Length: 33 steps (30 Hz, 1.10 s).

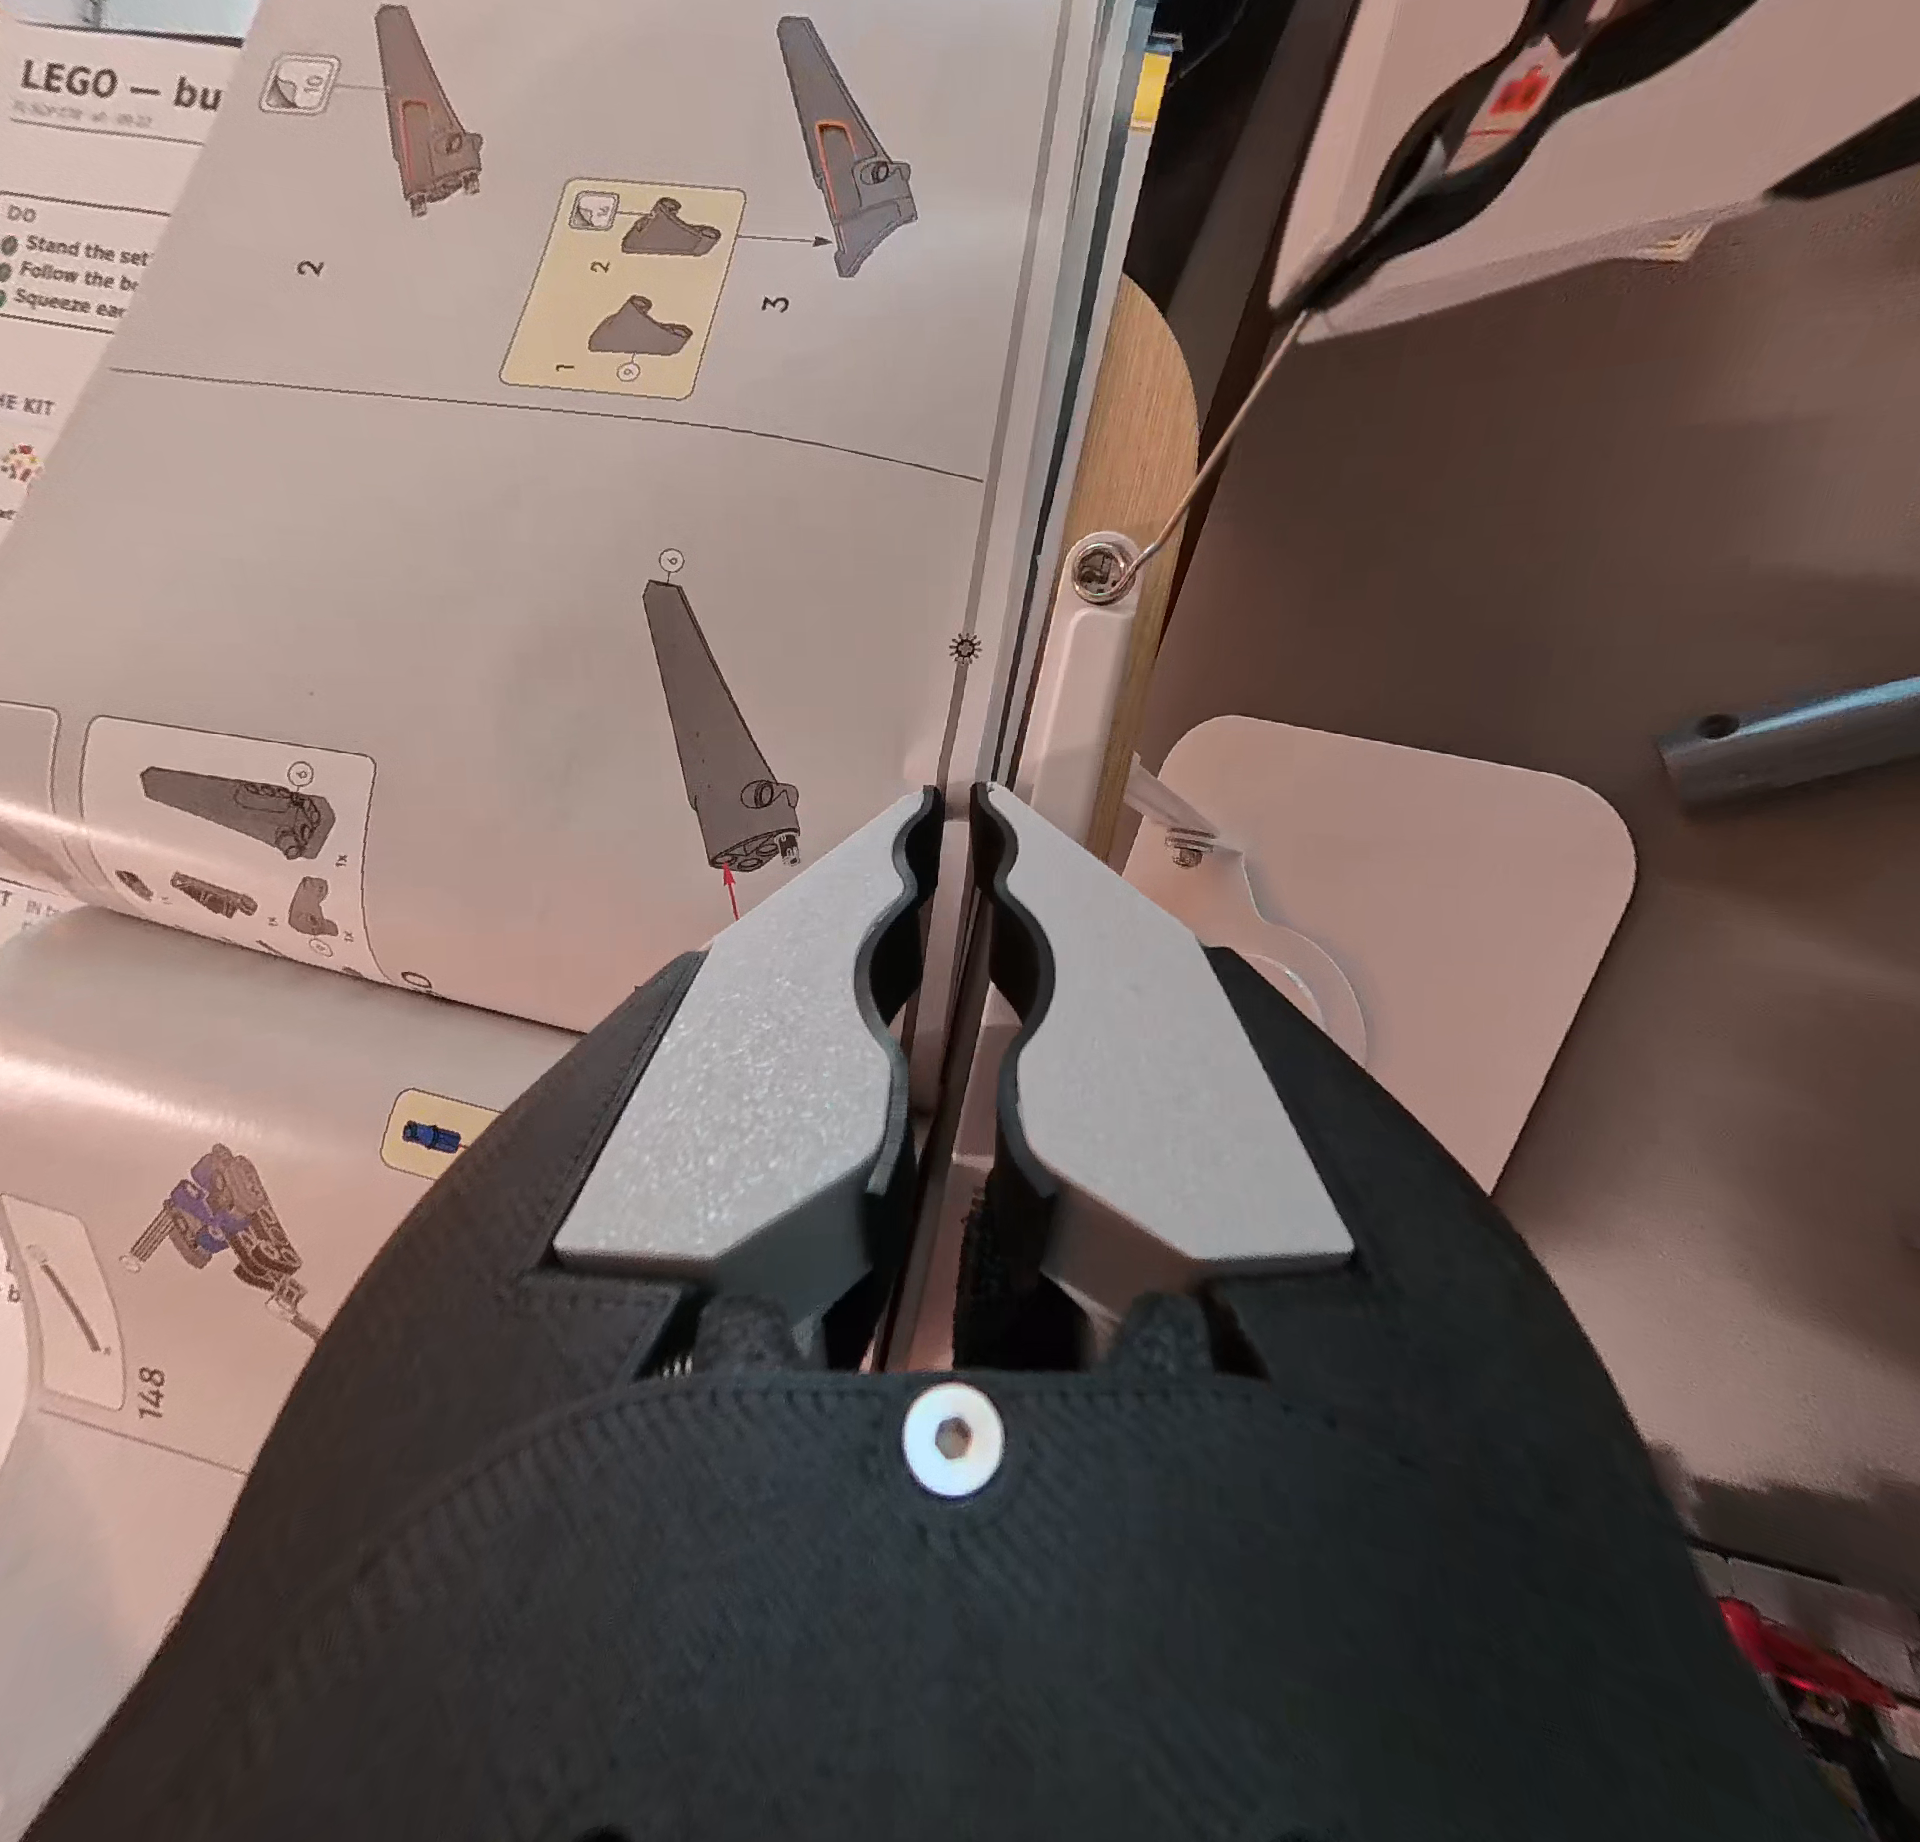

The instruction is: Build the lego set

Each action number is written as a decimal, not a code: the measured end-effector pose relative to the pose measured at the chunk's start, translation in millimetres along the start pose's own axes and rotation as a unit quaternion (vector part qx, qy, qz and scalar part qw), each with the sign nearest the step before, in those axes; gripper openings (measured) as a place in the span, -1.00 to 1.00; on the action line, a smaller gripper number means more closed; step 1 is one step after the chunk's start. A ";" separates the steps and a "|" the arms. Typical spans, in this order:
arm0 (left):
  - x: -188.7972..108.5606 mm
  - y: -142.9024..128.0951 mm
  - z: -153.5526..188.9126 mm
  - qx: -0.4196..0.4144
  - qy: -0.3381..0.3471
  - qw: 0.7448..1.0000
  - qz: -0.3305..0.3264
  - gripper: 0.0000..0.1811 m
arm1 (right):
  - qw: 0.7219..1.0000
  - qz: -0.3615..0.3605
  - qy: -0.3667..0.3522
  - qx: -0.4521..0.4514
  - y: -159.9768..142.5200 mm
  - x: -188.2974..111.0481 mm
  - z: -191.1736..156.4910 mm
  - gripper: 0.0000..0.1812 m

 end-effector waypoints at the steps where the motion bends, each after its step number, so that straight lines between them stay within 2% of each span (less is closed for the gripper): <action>1: 0.1 -0.1 0.0 0.000 0.000 1.000 0.001 -0.97 | 1.000 -0.013 -0.010 -0.023 2.1 -0.9 1.4 -1.00; 6: 1.0 0.3 0.8 0.015 -0.003 1.000 -0.001 -1.00 | 0.984 -0.069 -0.082 -0.143 10.8 1.7 8.7 -1.00; 12: 2.5 1.1 -1.7 0.018 -0.022 1.000 -0.004 -1.00 | 0.956 -0.097 -0.139 -0.241 24.6 6.3 20.9 -1.00; 16: 3.0 1.6 -1.7 0.023 -0.028 0.999 -0.003 -1.00 | 0.943 -0.095 -0.140 -0.286 33.4 14.0 30.1 -0.99; 20: 5.0 2.2 -3.2 0.007 -0.032 0.999 -0.005 -1.00 | 0.967 -0.052 -0.099 -0.230 28.0 31.5 39.7 -0.99; 23: 4.9 3.2 -1.6 0.007 -0.032 0.999 -0.002 -1.00 | 0.978 -0.048 -0.079 -0.186 27.0 26.5 43.3 -0.93; 25: 3.6 2.4 -0.2 0.003 -0.022 1.000 0.002 -1.00 | 0.979 -0.070 -0.072 -0.177 23.9 22.5 40.7 -0.56; 29: -3.4 -0.5 4.8 0.003 0.005 1.000 0.016 -1.00 | 0.979 -0.094 -0.074 -0.166 16.6 9.2 36.4 -0.43; 31: -11.0 -1.1 8.7 0.021 0.022 0.999 0.030 -0.89 | 0.977 -0.100 -0.085 -0.170 14.7 0.2 34.5 -0.45; 32: -16.4 -0.7 12.2 0.029 0.014 0.999 0.035 -0.71 | 0.977 -0.097 -0.086 -0.171 14.7 -4.5 33.5 -0.47; 33: -22.6 0.0 14.8 0.031 0.016 0.999 0.041 -0.70 | 0.978 -0.090 -0.086 -0.168 15.6 -9.1 33.0 -0.48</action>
Point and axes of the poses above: each gripper's, where its closed fingertips meet, x out along the fingers, y out of its top, z = x × y across the jaws, the point moved 10 cm from there along -x, back along the fingers, and after that the axes turned 9 degrees about y, right-handed, at the moved point
